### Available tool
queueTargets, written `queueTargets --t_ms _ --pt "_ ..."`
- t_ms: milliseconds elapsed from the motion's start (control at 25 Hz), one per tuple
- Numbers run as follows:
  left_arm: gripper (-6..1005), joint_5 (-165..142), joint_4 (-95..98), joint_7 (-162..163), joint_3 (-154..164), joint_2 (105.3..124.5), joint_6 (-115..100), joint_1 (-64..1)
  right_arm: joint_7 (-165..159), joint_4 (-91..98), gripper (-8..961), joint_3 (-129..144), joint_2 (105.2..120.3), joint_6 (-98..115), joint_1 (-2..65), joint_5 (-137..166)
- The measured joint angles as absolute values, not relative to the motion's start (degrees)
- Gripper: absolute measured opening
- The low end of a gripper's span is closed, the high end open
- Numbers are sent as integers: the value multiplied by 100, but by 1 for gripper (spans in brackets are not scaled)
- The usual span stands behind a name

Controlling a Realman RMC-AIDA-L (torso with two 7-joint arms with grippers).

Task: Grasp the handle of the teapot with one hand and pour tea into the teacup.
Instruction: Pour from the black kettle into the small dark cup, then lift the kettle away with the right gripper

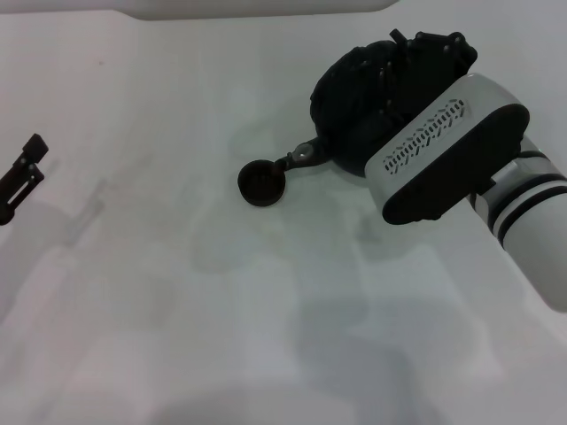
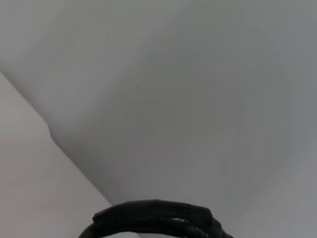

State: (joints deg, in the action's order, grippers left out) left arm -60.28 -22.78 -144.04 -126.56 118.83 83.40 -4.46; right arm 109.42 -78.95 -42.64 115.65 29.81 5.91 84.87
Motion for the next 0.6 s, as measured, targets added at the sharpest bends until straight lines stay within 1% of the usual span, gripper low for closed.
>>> queueTargets --t_ms 600 --pt "754 -6038 -2276 -14405 -12656 11883 8340 -441 11124 -7891 108 -4175 11568 3029 694 8409"
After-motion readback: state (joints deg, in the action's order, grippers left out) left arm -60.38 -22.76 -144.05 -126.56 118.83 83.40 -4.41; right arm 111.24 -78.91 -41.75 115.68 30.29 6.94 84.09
